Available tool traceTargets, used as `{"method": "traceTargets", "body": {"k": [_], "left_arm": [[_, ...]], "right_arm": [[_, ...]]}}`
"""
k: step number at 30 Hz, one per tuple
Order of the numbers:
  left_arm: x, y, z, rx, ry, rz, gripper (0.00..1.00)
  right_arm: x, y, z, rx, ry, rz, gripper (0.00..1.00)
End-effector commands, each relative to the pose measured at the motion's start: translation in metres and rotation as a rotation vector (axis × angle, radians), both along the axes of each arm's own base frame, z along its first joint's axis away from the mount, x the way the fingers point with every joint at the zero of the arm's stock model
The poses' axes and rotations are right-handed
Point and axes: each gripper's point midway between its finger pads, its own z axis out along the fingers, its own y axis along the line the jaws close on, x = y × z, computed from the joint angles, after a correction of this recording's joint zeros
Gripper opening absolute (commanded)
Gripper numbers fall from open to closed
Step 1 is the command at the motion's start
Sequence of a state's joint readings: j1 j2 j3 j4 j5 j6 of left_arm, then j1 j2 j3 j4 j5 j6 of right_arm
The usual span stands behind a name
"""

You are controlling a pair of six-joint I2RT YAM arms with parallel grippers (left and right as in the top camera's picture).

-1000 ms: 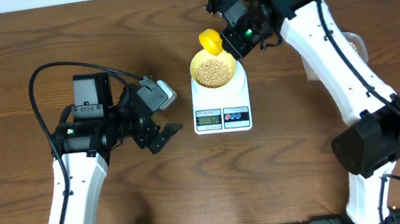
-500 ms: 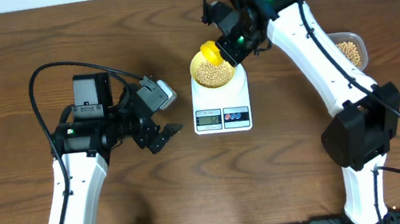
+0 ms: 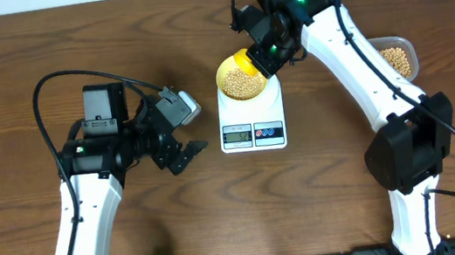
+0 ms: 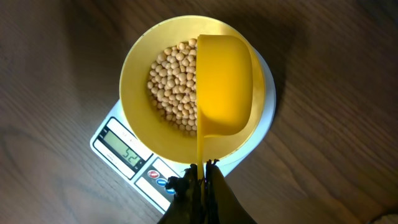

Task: Scoop item into bowl and weigh 50g on scale
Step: 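Tilt the scoop to trickle soybeans into the yellow bowl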

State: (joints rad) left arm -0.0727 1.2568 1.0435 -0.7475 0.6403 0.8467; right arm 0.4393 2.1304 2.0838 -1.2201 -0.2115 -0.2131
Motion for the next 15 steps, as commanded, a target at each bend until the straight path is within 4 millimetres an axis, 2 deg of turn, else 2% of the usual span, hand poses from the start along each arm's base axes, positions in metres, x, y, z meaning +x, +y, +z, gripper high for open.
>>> {"method": "traceTargets", "body": {"k": [1, 15], "left_arm": [[0.001, 0.002, -0.002, 0.011, -0.004, -0.004, 0.98], [0.001, 0.002, -0.002, 0.011, -0.004, -0.004, 0.97]], "right_arm": [[-0.002, 0.003, -0.011, -0.015, 0.016, 0.018, 0.01], [-0.004, 0.015, -0.026, -0.018, 0.038, 0.043, 0.01]]}}
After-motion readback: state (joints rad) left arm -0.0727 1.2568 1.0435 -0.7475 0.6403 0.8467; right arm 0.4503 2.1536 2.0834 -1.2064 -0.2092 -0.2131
